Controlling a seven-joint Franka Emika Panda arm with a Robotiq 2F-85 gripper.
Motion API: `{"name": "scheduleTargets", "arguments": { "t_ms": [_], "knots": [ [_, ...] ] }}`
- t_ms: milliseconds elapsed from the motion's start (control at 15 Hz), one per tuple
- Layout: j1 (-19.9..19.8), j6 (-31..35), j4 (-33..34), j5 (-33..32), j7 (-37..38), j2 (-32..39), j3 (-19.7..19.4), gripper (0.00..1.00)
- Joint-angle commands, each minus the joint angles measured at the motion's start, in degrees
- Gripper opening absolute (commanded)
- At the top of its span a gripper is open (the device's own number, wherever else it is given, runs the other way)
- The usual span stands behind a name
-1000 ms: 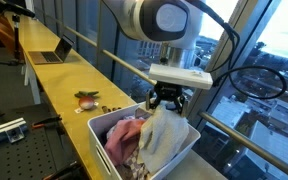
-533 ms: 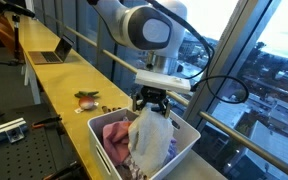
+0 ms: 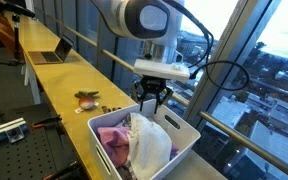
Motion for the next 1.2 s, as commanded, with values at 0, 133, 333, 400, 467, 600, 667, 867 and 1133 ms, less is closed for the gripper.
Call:
{"name": "scheduleTargets", "arguments": {
  "t_ms": [0, 133, 333, 400, 467, 600, 667, 867, 1133],
  "knots": [
    [2.72, 0.17, -2.68, -1.73, 3.77, -5.34, 0.9, 0.82],
    [4.8, 0.31, -3.26, -2.32, 6.36, -6.55, 1.8, 0.96],
    [8.32, 0.49, -3.96, -3.59, 11.47, -6.57, 4.15, 1.0],
    [9.66, 0.87, -4.13, -4.23, 13.69, -5.78, 5.17, 1.0],
    [10.87, 1.03, -4.2, -4.52, 15.61, -4.95, 6.18, 1.0],
    [13.17, 1.49, -4.23, -5.17, 19.41, -2.63, 8.14, 1.0],
    [14.12, 1.47, -4.08, -5.36, 20.86, -1.5, 9.0, 1.0],
    [16.98, 2.76, -2.79, -7.14, 25.39, 3.98, 11.14, 1.0],
    [19.29, 4.7, -0.91, -10.92, 28.44, 11.33, 11.68, 1.0]
  ]
}}
